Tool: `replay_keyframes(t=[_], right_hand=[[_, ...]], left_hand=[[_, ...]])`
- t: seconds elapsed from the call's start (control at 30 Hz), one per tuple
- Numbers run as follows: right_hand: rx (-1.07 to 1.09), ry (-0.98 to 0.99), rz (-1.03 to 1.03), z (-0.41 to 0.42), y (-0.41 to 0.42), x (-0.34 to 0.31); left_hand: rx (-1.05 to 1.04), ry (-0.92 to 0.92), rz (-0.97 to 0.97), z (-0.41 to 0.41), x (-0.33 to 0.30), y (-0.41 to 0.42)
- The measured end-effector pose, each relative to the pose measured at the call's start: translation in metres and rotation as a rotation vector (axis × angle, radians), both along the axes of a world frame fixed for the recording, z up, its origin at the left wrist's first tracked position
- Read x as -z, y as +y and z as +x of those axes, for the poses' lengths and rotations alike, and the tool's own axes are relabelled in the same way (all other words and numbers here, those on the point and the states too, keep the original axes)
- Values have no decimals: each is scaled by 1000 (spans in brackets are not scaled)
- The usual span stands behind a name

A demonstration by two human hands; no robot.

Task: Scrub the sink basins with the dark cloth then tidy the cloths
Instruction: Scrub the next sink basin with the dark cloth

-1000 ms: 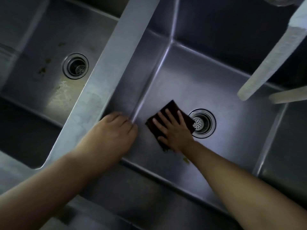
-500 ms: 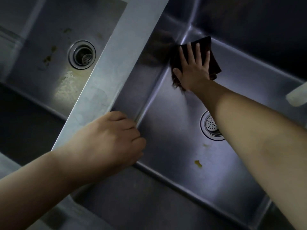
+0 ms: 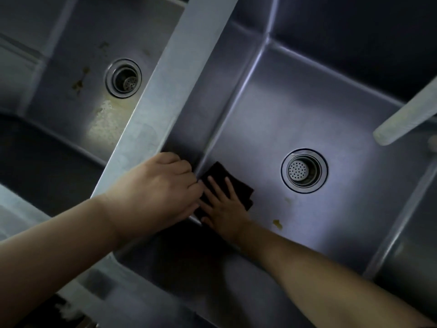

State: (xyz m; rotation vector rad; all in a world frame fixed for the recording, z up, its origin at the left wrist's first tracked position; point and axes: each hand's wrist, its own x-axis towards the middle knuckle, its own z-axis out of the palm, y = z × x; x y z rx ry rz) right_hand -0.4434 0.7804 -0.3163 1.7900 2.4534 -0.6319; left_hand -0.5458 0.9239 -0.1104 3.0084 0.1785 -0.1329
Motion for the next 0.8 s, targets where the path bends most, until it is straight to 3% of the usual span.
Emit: replay_keyframes(t=[0.2,0.43,0.6,0.7,0.8], right_hand=[[-317,-74,84,50,21,4],[227,-219,43,173,90,2],[532,-263,-6,168,102,-1],[527,-212,3,124,84,0],[311,-166,30,69,50,2]], left_hand=[[0,-7,15,-3,4,-2],[-10,-4,10,-5,5,1],[-11,-1,42,-5,4,2],[-4,15,55,-4,3,1],[-2,29,75,-3,4,0]])
